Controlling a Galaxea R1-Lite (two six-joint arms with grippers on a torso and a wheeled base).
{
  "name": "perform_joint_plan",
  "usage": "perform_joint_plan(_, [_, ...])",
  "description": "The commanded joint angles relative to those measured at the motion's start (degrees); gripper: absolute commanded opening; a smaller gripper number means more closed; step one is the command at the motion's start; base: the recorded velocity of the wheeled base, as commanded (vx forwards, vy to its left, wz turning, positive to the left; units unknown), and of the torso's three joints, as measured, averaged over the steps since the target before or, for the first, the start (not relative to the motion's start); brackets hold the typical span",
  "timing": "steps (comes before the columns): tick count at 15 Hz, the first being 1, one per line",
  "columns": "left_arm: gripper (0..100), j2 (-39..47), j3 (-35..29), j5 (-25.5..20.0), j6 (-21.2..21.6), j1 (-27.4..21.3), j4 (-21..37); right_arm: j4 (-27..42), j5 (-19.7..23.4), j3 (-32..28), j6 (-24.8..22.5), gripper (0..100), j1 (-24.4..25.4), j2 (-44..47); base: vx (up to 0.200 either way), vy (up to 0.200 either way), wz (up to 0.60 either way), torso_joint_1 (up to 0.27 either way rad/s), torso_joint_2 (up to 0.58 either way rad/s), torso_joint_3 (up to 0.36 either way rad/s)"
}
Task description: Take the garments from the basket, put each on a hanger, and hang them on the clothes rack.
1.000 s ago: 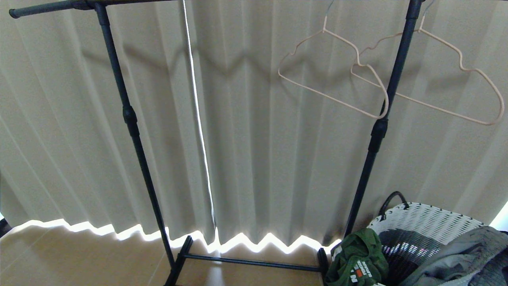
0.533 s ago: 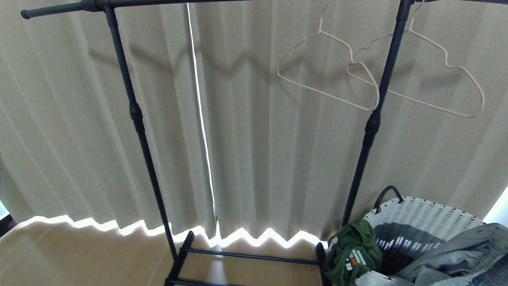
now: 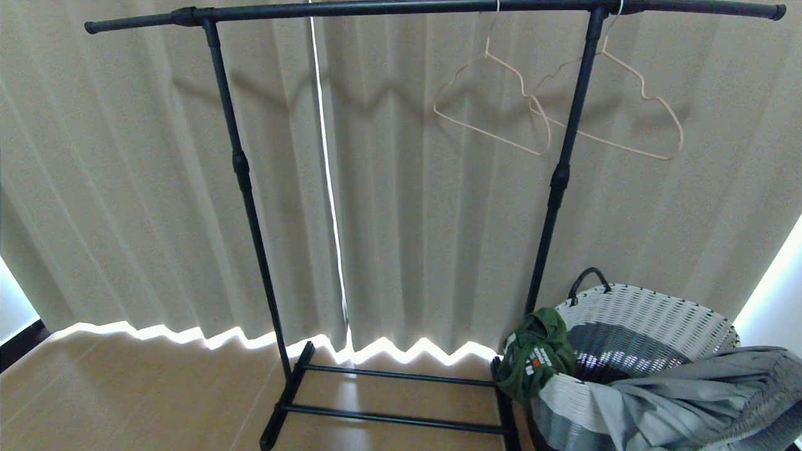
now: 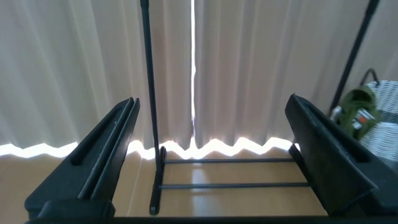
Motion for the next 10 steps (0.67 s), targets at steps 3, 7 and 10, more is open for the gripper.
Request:
perform_joint_plan(3, [100,0.02,0.00,-0.01,0.05,0.03,0.08,-0.03,0.07,0.05,-0.03,0,-0.02,0.11,0.000,0.000,0.00,0.000,0.00,0.000])
perform_joint_plan(7, [100,0.02,0.00,-0.01,-0.04,0.03,-0.01,0.06,0.07,0.05,-0.03,0,0.07,0.19,0.000,0.000,0.00,0.000,0.00,0.000])
perform_joint_plan(10, [100,0.02,0.00,-0.01,0.13,0.03,-0.01,0.06,0.07,0.05,-0.03,0,0.16,0.19,0.000,0.133,0.00,-0.003,0.00,-0.006])
